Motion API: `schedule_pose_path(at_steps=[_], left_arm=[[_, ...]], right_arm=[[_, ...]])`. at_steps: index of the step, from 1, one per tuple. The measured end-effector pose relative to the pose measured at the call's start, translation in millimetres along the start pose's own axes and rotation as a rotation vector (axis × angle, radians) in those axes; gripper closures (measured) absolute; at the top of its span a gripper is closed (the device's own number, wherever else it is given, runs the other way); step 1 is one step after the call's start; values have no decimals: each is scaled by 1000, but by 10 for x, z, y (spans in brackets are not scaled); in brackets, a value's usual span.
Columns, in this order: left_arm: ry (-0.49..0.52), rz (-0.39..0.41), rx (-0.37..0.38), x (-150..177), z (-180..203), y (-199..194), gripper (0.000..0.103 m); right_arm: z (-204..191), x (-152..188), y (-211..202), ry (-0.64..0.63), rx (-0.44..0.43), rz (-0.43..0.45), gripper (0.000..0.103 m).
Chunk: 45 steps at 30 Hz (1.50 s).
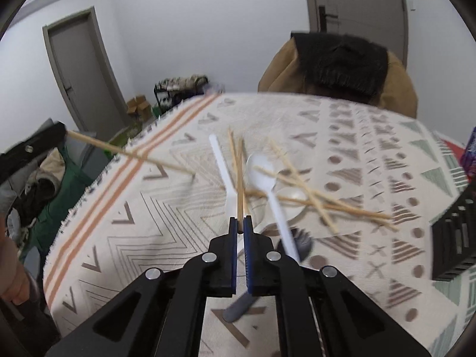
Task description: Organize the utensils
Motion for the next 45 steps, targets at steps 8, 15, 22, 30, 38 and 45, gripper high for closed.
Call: schedule_pose_path(at_steps=[8,15,22,30,38,45], left_arm=[[42,36,51,-126,286,-76,98],[89,61,123,-236,697,-118,98],[138,74,229,-276,1234,-143,98],[196,72,366,-307,1878,-157,98],[264,64,479,-270,2524,-195,98],[301,16,528,-188,2867,-91,98]], right_arm=[[224,-125,-653,42,25,136,98],[506,-172,-1295,57,95,225,98],[908,-99,-2070,97,222,312,98],[1393,174,-2795,173,382,348,98],[1539,392,-2874,196,401,298,98],[1595,434,-2784,191,379,264,98]])
Point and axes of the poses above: each gripper's, at about its wrist camera, not at the fingertips, and y roughly the way its jaws point, z to its right, x to its underside, the point moved 5 cm from there along y, roughly the way its jaws point, and after that the axes turned 13 degrees about -y, right-handed, at the moved point
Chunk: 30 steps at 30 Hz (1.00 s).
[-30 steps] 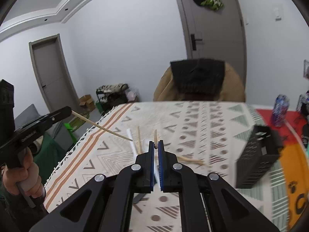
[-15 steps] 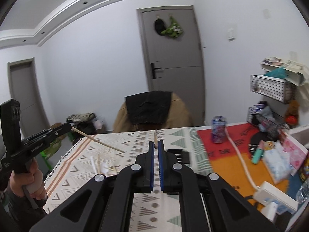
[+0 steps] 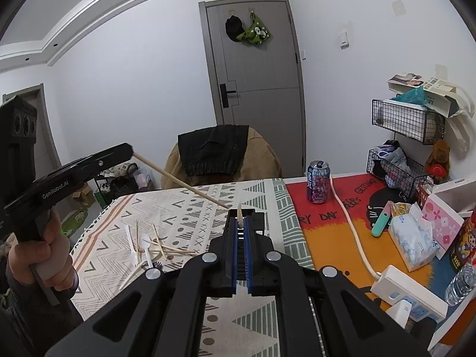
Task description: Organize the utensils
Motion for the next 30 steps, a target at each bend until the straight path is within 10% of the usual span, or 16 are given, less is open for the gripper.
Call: schedule_pose_path(at_steps=[15,19,30], left_arm=[[7,2,10,-156,67,181,98],[21,-15,11,-159,118,290,98],[19,-119,18,-6,119,691,98]], right_arm=[[72,-199,382,2,-10,1,95],[162,-155,375,35,16,27,48],[475,358,169,141,133,11,11]])
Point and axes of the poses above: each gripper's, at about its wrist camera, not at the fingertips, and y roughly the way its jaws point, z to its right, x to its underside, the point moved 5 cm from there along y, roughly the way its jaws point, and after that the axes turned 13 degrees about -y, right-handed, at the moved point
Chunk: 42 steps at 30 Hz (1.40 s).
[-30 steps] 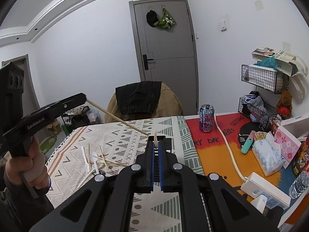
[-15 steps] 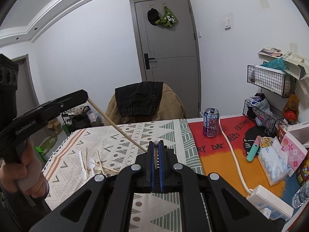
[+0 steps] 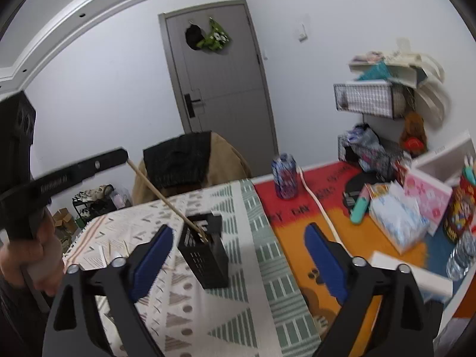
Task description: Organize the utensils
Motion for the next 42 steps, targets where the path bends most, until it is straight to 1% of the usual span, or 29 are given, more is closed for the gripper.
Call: schedule_pose_path(at_steps=[1,4,5,6,7,8,9,11,12,13,14,17,21,27,30,35,39,42], left_arm=[[0,-9,2,8,2,29,98],[2,-36,-1,58,5,125,97],[-2,-40,-5,81,-5,158,95],[-2,-44,-14,105,-16,190,91],[-2,-47,-25,131,-27,214,69],[-6,-41,-31,161,-50,214,45],[-13,-31,-33,177,-79,195,40],[-29,-23,-53,207,-167,145,36],[-37,-24,-60,220,-209,120,32],[-45,-20,-68,231,-260,91,22],[-51,-10,-76,242,-316,47,16],[-63,14,-99,289,-483,-102,7],[-80,21,-147,388,-704,-251,6],[-143,37,-213,559,-1102,-500,6],[-164,37,-248,628,-1294,-624,6],[-222,5,-291,770,-1644,-733,6],[-292,-21,-315,928,-1927,-795,6],[-323,-40,-326,1044,-2073,-823,6]], right_arm=[[13,42,9,3,6,-7,8],[54,198,44,23,8,-33,8],[60,246,59,33,5,-40,8],[61,316,93,48,0,-54,8],[57,367,110,55,-4,-65,8],[53,407,142,61,-8,-76,8],[49,449,165,68,-12,-87,8],[27,520,212,82,-20,-105,8],[19,542,230,87,-23,-111,8],[7,571,257,96,-23,-119,8],[-3,580,268,101,-23,-121,8],[-66,604,307,117,-24,-117,8],[-176,596,346,115,-21,-103,8],[-398,616,402,85,-16,-59,8],[-486,642,455,66,-11,-70,8],[-712,698,560,26,-48,-95,8],[-921,730,614,-25,-103,-108,8],[-1109,752,671,-69,-139,-123,8]])
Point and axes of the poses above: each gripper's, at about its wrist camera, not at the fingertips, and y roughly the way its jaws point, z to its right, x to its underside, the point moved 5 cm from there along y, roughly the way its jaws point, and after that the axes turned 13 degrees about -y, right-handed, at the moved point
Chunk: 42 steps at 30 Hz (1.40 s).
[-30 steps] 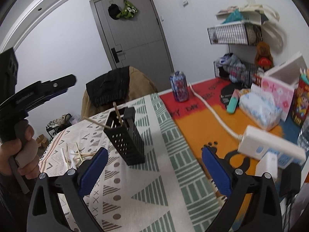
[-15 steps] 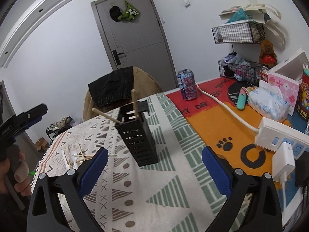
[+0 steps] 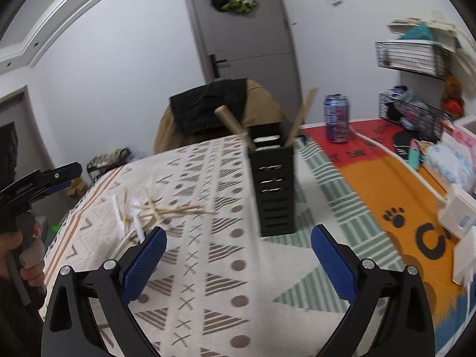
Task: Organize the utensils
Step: 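Move both open tools back over the utensil pile, then close the left tool on a chopstick while the right tool grasps another chopstick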
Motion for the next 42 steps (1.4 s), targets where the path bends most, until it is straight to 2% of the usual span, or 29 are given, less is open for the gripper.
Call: schedule_pose_path(at_steps=[3,6,13,15,19,26,35,38,42], left_arm=[[-16,-19,-10,61,-123,29,7],[-32,-37,-22,106,-240,63,13],[-124,-82,-14,45,-554,185,39],[-142,-85,-19,-1,-627,229,43],[-180,-101,-20,-113,-757,335,54],[-205,-138,-21,-324,-893,555,58],[-237,-195,-10,-415,-1047,837,63],[-262,-220,-11,-418,-1135,973,67],[-286,-251,-8,-405,-1213,1126,68]], right_arm=[[-107,1,72,-14,-25,-11,8],[-204,1,146,-23,-43,-20,8],[-433,-48,295,-58,-98,-31,8],[-494,-83,337,-68,-119,-31,8],[-585,-133,443,-70,-160,-50,17],[-733,-201,695,-79,-222,-106,36],[-867,-142,1167,-50,-292,-212,59],[-927,-97,1310,-46,-313,-240,63],[-991,-92,1455,-45,-337,-256,67]])
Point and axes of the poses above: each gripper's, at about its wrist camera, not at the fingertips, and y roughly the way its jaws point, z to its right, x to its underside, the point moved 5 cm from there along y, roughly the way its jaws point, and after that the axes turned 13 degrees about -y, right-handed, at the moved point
